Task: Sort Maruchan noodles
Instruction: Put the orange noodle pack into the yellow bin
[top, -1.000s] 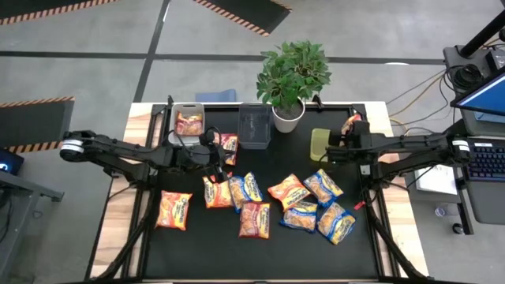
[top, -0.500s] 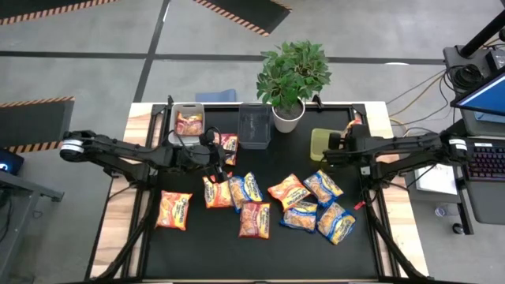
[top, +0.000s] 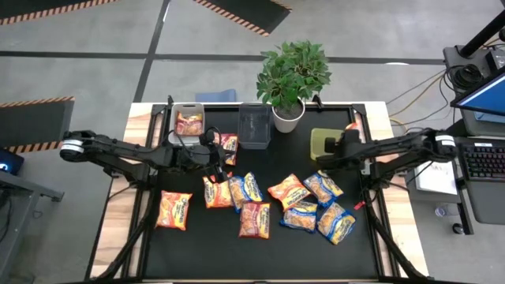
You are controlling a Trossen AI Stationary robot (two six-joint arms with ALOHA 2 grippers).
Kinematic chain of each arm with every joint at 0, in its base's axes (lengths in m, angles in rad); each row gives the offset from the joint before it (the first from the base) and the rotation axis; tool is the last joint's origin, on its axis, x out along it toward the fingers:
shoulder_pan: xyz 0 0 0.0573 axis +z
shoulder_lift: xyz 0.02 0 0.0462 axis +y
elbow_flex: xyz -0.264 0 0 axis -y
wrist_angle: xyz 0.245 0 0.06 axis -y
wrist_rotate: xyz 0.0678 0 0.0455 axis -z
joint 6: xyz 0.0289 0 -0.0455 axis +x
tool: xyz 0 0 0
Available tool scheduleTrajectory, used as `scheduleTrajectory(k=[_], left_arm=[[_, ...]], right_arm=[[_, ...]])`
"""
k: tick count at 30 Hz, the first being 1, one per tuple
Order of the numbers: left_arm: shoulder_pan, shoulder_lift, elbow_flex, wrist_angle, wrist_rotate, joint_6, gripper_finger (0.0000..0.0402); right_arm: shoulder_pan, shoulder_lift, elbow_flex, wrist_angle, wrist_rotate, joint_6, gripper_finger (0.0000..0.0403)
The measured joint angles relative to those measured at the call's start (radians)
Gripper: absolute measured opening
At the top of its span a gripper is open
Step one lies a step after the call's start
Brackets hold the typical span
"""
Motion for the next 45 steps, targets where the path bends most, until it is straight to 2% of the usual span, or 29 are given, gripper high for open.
scheduleTrajectory(k=[12,21,26,32,45], left_arm=[[0.000,0.000,-0.005,0.000,0.000,-0.005,0.0000],[0.000,0.000,-0.005,0.000,0.000,-0.006,0.0000],[0.000,0.000,-0.005,-0.001,0.000,-0.007,0.0000],[0.000,0.000,-0.005,-0.005,0.000,-0.011,0.0000],[0.000,0.000,-0.005,-0.007,0.000,-0.018,0.0000]], right_arm=[[0.000,0.095,0.000,0.002,-0.052,0.037,0.0015],[0.000,0.054,0.000,-0.055,-0.108,0.040,0.0090],[0.000,0.032,0.000,-0.084,-0.127,0.042,0.0111],[0.000,0.006,-0.001,-0.084,-0.142,0.019,0.0105],[0.000,0.009,-0.035,-0.042,-0.128,-0.021,0.0063]])
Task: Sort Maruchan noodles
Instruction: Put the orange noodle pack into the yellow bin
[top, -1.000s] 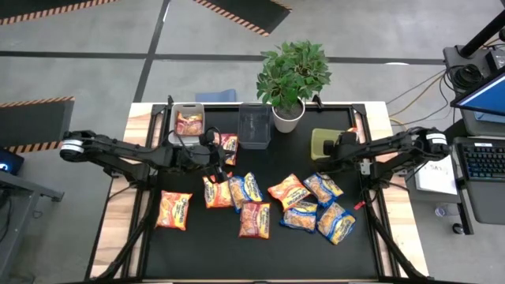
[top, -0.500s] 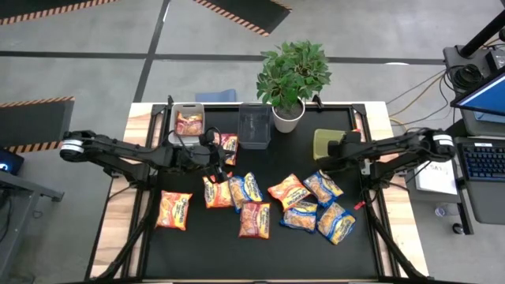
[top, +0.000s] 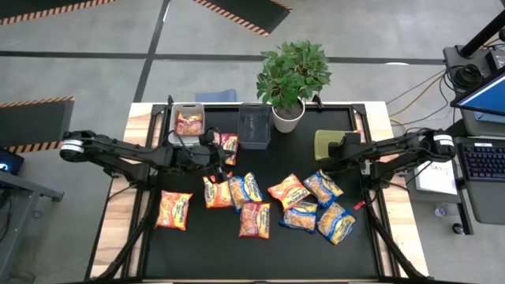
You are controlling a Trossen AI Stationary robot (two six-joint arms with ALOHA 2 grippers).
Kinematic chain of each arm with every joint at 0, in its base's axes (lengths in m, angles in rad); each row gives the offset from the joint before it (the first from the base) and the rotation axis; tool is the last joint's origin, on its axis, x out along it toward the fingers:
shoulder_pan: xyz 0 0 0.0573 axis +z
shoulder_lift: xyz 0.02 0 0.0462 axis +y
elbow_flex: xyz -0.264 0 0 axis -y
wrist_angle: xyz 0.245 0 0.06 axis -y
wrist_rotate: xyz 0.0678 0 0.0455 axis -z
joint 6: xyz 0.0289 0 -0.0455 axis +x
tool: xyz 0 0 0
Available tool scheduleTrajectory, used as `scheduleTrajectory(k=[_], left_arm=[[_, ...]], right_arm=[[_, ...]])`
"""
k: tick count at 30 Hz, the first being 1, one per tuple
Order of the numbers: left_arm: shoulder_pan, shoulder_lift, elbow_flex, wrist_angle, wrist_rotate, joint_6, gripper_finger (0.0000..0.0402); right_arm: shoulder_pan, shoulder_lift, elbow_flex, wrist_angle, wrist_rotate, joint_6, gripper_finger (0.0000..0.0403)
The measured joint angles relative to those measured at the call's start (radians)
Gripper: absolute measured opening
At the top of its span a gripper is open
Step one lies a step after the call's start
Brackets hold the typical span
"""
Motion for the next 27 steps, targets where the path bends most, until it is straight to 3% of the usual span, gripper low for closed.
scheduleTrajectory(k=[18,27], left_arm=[[0.000,0.000,0.000,0.000,0.000,-0.016,0.0000],[0.000,0.000,0.000,0.000,0.000,-0.053,0.0000]], right_arm=[[0.000,-0.090,0.113,-0.110,0.004,-0.122,0.0138],[0.000,-0.159,0.153,-0.103,-0.003,-0.207,0.0144]])
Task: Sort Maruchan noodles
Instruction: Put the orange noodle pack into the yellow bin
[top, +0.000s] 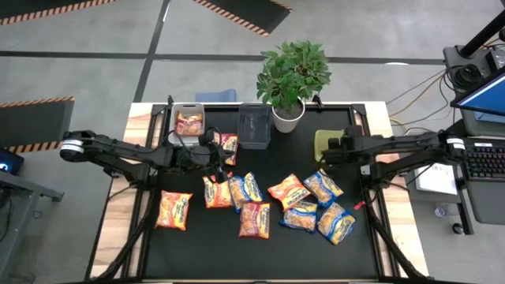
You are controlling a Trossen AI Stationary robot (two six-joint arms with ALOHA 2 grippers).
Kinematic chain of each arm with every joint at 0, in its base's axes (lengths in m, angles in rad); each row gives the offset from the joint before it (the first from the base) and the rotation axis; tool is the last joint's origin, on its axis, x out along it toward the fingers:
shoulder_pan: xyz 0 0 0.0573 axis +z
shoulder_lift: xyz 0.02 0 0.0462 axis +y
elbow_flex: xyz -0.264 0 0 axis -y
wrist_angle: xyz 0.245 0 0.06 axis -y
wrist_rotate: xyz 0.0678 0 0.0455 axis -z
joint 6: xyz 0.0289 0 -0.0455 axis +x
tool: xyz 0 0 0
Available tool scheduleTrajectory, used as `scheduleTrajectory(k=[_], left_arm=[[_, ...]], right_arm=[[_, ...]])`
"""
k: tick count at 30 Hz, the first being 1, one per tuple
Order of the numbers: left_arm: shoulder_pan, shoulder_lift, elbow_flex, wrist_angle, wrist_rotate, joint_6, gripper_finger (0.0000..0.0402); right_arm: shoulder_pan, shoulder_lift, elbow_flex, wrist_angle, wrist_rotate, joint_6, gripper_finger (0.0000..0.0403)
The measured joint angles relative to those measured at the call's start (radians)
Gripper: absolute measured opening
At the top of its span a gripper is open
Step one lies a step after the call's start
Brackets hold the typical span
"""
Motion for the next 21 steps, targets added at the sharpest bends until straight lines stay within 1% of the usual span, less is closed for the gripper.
scheduleTrajectory(k=[4,7,10,13,17,21], left_arm=[[0.000,0.000,0.000,-0.002,0.000,-0.031,0.0000],[0.000,0.000,0.000,-0.024,0.000,-0.083,0.0000],[0.000,0.000,0.000,-0.075,0.001,-0.154,0.0000],[0.000,0.000,0.000,-0.123,0.001,-0.232,0.0000],[0.000,0.000,0.000,-0.164,0.002,-0.335,0.0000],[0.000,0.001,0.062,-0.325,0.003,-0.416,0.0000]], right_arm=[[0.000,-0.025,0.023,0.003,0.000,-0.037,0.0138],[0.000,-0.039,0.033,0.017,0.000,-0.061,0.0135],[0.009,-0.055,0.035,0.091,0.002,-0.140,0.0130],[0.032,-0.076,0.035,0.220,0.008,-0.267,0.0122],[0.077,-0.106,0.035,0.420,0.038,-0.501,0.0108],[0.118,-0.140,0.034,0.581,0.069,-0.697,0.0092]])
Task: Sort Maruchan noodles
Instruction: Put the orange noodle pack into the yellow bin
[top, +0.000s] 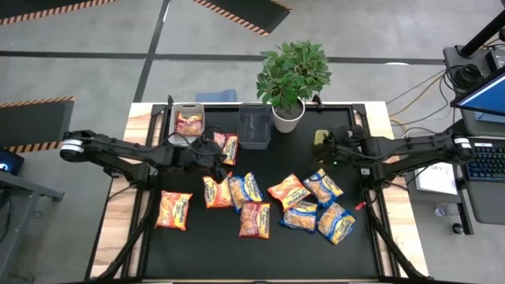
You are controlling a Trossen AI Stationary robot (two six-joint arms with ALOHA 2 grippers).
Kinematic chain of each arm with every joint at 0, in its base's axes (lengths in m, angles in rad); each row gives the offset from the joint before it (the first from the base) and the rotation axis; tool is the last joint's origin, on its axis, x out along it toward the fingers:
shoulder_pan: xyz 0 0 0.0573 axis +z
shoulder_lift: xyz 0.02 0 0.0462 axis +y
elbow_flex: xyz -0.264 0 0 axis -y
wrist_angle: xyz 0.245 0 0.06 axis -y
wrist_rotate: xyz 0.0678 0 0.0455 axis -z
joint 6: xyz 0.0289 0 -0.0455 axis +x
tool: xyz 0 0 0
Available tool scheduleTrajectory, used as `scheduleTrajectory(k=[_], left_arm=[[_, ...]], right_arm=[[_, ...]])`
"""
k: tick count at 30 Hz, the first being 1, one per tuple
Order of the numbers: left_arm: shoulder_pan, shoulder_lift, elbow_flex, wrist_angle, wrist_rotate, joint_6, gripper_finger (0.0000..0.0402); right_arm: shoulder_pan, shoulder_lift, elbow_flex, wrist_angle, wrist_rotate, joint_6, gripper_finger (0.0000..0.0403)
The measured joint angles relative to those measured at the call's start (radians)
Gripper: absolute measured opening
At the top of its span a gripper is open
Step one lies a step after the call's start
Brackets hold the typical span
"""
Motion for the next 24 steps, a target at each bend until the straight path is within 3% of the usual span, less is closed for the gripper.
scheduleTrajectory(k=[4,8,12,19,24], left_arm=[[-0.001,0.000,0.090,-0.192,0.000,-0.048,0.0000],[-0.001,0.009,0.122,-0.234,0.004,0.085,0.0000],[-0.001,0.041,0.122,-0.239,0.072,0.182,0.0000],[-0.005,0.100,0.121,-0.208,0.477,0.189,0.0000],[-0.025,0.119,0.121,-0.233,0.556,0.177,0.0027]], right_arm=[[0.032,-0.036,-0.004,0.127,0.008,-0.137,0.0076],[0.056,-0.064,-0.013,0.227,0.011,-0.242,0.0064],[0.077,-0.078,-0.025,0.289,0.011,-0.301,0.0056],[0.107,-0.076,-0.071,0.328,0.010,-0.315,0.0052],[0.107,-0.075,-0.110,0.386,-0.002,-0.313,0.0052]])
